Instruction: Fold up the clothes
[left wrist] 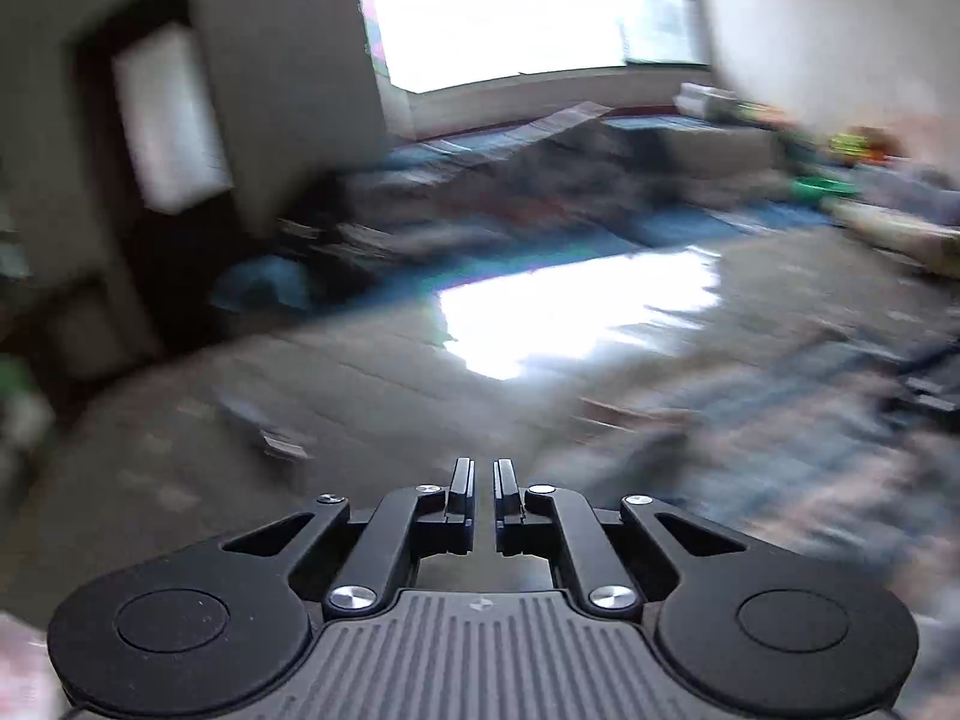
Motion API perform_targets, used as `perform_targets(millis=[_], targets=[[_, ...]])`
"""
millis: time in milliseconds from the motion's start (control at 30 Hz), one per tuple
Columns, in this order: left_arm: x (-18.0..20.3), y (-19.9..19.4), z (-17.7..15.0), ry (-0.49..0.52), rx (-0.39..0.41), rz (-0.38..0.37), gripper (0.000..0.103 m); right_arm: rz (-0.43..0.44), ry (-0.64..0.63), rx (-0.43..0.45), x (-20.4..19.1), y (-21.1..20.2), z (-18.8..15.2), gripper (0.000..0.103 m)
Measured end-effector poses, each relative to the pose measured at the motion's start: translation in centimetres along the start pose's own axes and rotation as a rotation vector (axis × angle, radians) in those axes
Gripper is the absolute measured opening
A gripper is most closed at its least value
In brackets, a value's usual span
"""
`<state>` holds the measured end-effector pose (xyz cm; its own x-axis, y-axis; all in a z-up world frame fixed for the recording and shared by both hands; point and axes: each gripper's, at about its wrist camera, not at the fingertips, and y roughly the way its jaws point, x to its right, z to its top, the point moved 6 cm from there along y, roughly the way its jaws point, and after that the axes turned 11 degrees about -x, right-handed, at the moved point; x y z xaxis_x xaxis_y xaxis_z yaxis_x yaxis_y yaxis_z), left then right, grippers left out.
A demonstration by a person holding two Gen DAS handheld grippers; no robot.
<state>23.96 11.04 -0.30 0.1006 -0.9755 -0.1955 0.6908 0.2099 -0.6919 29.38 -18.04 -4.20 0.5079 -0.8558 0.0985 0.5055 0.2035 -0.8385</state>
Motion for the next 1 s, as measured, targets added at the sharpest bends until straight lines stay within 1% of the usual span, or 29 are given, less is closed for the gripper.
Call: perform_targets(millis=[67,100,133,167,200,267,367,400,433,467,500,533,733,800,867,967,1000], targets=[[-1.9,0.0,0.5,-0.033,0.026,0.105,0.01,0.0,0.0,-0.001,0.0,0.0,0.0,0.034],[-2.7,0.2,0.3,-0.057,0.007,0.106,0.014,0.0,0.0,-0.001,0.0,0.0,0.0,0.035],[-3.5,0.4,0.1,-0.08,-0.011,0.107,0.017,0.0,0.0,-0.001,0.0,0.0,0.0,0.035],[-4.3,0.6,0.0,-0.104,-0.03,0.107,0.017,-0.001,0.001,-0.002,0.0,0.0,0.0,0.035],[-5.0,0.7,-0.2,-0.125,-0.046,0.101,0.017,0.003,0.004,-0.002,0.0,-0.1,0.0,0.038],[-4.8,0.4,-0.5,-0.139,-0.057,0.015,0.017,0.005,0.001,-0.001,-0.1,-0.1,0.0,0.04],[-2.3,-0.2,-0.7,-0.09,-0.078,-0.148,0.019,0.001,-0.001,-0.002,-0.3,0.0,0.0,0.043],[-1.5,-0.3,-0.8,-0.073,-0.09,-0.193,0.027,-0.001,-0.004,-0.004,-0.4,0.0,0.0,0.044],[-0.8,-0.2,-0.8,-0.059,-0.099,-0.207,0.041,-0.003,-0.005,-0.005,-0.4,0.0,0.0,0.044],[-0.3,-0.1,-0.9,-0.044,-0.103,-0.21,0.048,-0.004,-0.007,-0.006,-0.5,0.0,0.0,0.044],[0.3,0.0,-0.9,-0.029,-0.108,-0.214,0.052,-0.006,-0.008,-0.006,-0.5,0.0,0.0,0.044],[0.8,0.1,-0.9,-0.018,-0.112,-0.219,0.052,-0.004,-0.007,-0.007,-0.5,0.0,0.0,0.044],[0.9,-0.6,-0.9,-0.05,-0.107,-0.282,0.051,0.001,-0.005,-0.005,-0.3,-0.1,-0.1,0.044],[0.7,-1.0,-0.6,-0.044,-0.088,-0.311,0.05,0.0,-0.005,-0.002,-0.4,-0.1,-0.1,0.044],[1.4,-0.8,-0.7,-0.021,-0.103,-0.329,0.05,-0.002,-0.003,-0.001,-0.4,-0.1,-0.1,0.045],[2.4,0.2,-1.0,-0.004,-0.136,-0.323,0.039,-0.002,0.0,0.0,-0.3,-0.1,-0.1,0.045],[2.6,0.5,-1.2,-0.008,-0.146,-0.322,0.038,-0.001,0.0,0.0,-0.3,-0.1,-0.1,0.045]])
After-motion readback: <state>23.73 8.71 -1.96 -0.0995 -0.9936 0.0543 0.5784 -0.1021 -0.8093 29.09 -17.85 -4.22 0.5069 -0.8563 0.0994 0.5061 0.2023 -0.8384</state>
